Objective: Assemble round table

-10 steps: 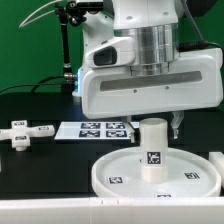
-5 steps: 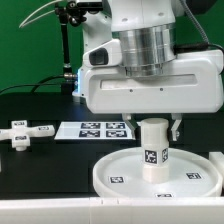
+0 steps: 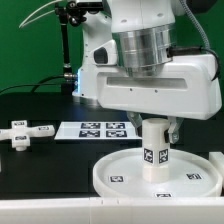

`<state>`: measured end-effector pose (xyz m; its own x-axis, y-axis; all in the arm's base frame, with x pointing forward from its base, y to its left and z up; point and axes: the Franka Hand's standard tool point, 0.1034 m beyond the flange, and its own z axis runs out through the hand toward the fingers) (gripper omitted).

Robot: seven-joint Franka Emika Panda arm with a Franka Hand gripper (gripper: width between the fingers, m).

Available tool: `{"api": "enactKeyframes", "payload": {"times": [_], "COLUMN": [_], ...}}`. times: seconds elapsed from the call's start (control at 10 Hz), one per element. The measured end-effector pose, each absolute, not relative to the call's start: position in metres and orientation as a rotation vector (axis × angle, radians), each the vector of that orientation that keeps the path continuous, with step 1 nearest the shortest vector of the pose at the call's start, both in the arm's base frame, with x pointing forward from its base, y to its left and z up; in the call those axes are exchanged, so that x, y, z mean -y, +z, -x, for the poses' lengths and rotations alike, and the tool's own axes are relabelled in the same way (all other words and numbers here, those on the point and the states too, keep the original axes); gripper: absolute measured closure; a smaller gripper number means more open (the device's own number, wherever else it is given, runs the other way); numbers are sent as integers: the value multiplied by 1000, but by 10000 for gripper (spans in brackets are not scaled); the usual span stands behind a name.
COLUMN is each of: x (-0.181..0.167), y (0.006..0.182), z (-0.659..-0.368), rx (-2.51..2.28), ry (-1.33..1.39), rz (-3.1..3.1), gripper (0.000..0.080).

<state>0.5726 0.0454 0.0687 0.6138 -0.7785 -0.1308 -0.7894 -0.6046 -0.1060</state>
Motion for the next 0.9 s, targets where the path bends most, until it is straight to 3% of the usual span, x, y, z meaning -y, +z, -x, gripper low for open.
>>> {"api": "enactKeyframes", "payload": {"times": [0.9], "x": [-48], "y": [68], "z": [-575], "rx": [-2162], "ry": [191], "rz": [1967], "gripper": [389]}}
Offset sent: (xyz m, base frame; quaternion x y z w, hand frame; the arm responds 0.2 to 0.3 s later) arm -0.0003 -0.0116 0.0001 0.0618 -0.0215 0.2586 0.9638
